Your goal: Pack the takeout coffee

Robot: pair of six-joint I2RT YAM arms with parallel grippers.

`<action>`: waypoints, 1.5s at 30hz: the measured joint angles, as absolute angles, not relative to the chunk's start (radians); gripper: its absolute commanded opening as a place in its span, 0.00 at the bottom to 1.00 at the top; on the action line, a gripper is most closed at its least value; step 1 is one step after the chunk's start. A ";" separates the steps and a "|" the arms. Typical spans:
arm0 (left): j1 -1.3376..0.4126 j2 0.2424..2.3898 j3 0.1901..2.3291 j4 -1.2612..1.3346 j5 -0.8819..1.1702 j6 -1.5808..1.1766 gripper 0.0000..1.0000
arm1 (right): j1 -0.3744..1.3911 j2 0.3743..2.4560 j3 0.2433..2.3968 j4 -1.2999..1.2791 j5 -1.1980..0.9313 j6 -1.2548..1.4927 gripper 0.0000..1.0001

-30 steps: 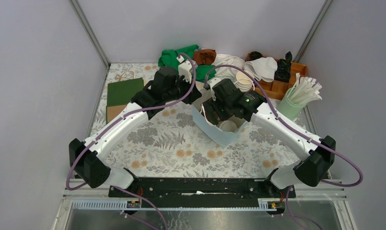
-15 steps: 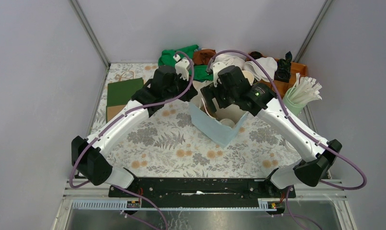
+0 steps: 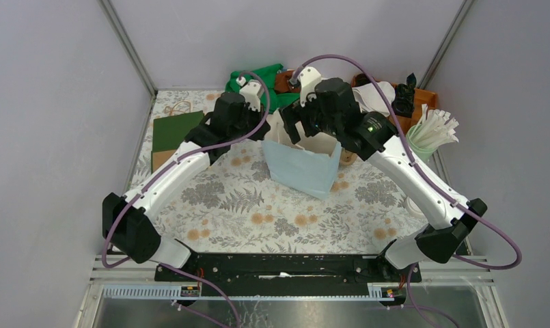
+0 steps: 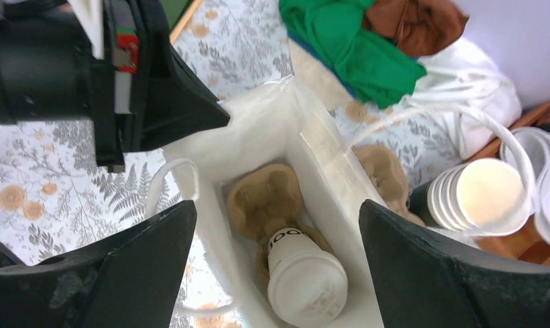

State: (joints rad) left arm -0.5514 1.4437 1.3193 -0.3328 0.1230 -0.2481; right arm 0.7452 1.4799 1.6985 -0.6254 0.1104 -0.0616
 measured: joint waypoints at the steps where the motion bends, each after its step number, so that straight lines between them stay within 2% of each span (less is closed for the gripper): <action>1: -0.548 1.444 1.319 -0.332 0.112 -0.248 0.00 | 0.745 1.482 1.711 -0.615 0.110 -0.068 0.97; 8: -0.518 1.460 1.319 -0.319 0.050 -0.248 0.00 | 0.745 1.484 1.752 -0.538 0.168 -0.113 0.99; 13: -0.504 1.468 1.320 -0.312 0.044 -0.254 0.00 | 0.732 1.429 1.652 -0.440 0.275 -0.131 1.00; 22: -0.506 1.469 1.320 -0.285 0.075 -0.284 0.12 | 0.663 1.228 1.436 -0.354 0.471 -0.083 1.00; 28: -0.522 1.473 1.328 -0.281 0.097 -0.305 0.24 | 0.577 1.170 1.391 -0.420 0.501 0.026 0.99; 30: -0.527 1.475 1.329 -0.278 0.102 -0.311 0.28 | 0.516 1.169 1.392 -0.471 0.482 0.074 0.95; 32: -0.533 1.476 1.329 -0.278 0.106 -0.314 0.31 | 0.472 1.170 1.392 -0.523 0.467 0.114 0.87; 37: -0.540 1.477 1.329 -0.275 0.110 -0.320 0.48 | 0.379 1.169 1.392 -0.595 0.429 0.199 0.71; 44: -0.540 1.474 1.329 -0.257 0.122 -0.332 0.69 | 0.184 1.202 1.436 -0.732 0.390 0.301 0.62; 45: -0.540 1.472 1.329 -0.255 0.124 -0.335 0.71 | 0.144 1.224 1.460 -0.762 0.386 0.324 0.59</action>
